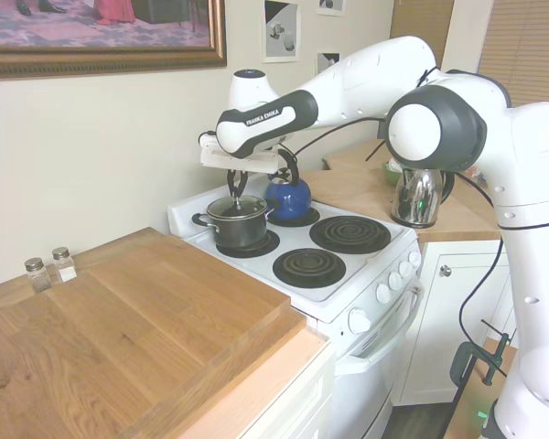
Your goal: Uncover the lid of the pot
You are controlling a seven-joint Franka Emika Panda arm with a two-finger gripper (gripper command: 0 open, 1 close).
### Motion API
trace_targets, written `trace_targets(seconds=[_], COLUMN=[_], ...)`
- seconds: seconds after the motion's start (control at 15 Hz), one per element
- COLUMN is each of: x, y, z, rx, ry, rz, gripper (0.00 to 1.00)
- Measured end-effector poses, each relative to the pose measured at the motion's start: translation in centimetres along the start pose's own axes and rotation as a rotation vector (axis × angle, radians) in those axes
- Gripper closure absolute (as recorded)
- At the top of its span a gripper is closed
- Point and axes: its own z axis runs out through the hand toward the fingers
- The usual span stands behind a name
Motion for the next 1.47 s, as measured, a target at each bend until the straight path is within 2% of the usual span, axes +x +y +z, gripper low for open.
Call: trace_targets(seconds=[0.27, 0.47, 0.6, 0.8, 0.93, 1.13, 1.33, 1.47], x=[1.3, 1.9, 2.0, 0.5, -3.1, -12.3, -21.2, -26.4], y=[-0.1, -0.7, -1.5, -1.7, -0.3, 3.8, 8.5, 10.6], z=[-0.2, -2.0, -5.1, -11.9, -16.2, -20.7, -22.0, -21.0], rx=[0.015, 0.041, 0.080, 0.161, 0.195, 0.222, 0.224, 0.202], ry=[0.006, 0.009, 0.009, 0.002, -0.013, -0.031, -0.028, -0.037], rz=[0.019, 0.027, 0.026, -0.006, -0.069, -0.179, -0.256, -0.295], gripper=[1.00, 1.00, 1.00, 1.00, 1.00, 1.00, 1.00, 1.00])
